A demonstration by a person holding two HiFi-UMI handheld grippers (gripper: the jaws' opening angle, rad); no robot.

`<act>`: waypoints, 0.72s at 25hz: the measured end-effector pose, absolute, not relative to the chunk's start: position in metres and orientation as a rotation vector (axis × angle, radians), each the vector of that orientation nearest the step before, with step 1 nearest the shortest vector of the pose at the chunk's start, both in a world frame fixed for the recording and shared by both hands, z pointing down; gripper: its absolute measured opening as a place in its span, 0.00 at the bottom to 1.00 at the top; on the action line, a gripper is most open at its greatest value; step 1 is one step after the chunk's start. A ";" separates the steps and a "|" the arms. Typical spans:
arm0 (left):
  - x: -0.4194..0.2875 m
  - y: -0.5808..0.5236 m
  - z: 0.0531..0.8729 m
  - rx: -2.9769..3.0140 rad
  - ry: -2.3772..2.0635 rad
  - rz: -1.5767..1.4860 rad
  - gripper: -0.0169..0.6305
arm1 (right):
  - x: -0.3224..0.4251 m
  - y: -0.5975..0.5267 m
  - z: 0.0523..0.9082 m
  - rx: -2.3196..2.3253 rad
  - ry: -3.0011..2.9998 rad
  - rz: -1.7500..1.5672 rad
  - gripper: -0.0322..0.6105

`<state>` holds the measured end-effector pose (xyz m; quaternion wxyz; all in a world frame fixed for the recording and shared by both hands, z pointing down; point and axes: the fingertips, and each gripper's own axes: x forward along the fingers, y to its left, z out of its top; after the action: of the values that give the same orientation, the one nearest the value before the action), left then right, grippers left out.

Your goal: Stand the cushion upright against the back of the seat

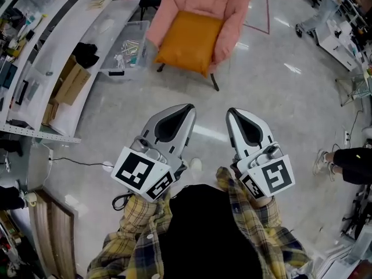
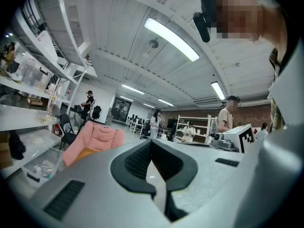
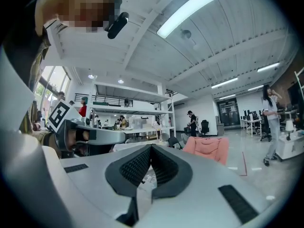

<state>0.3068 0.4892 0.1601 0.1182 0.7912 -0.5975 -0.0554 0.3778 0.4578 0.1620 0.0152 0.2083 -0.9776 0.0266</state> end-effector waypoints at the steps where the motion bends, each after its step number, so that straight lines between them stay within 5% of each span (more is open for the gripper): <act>1: 0.304 0.490 0.161 2.306 -1.759 -0.164 0.03 | 0.375 0.458 0.162 0.635 -3.045 0.084 0.08; 18: 0.187 0.451 0.171 2.261 -1.796 -0.184 0.03 | 0.261 0.420 0.173 0.580 -3.027 0.086 0.08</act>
<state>0.1873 0.4514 0.1705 0.1236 0.7754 -0.6160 -0.0631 0.2610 0.4196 0.1732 0.0292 0.1881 -0.9813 0.0280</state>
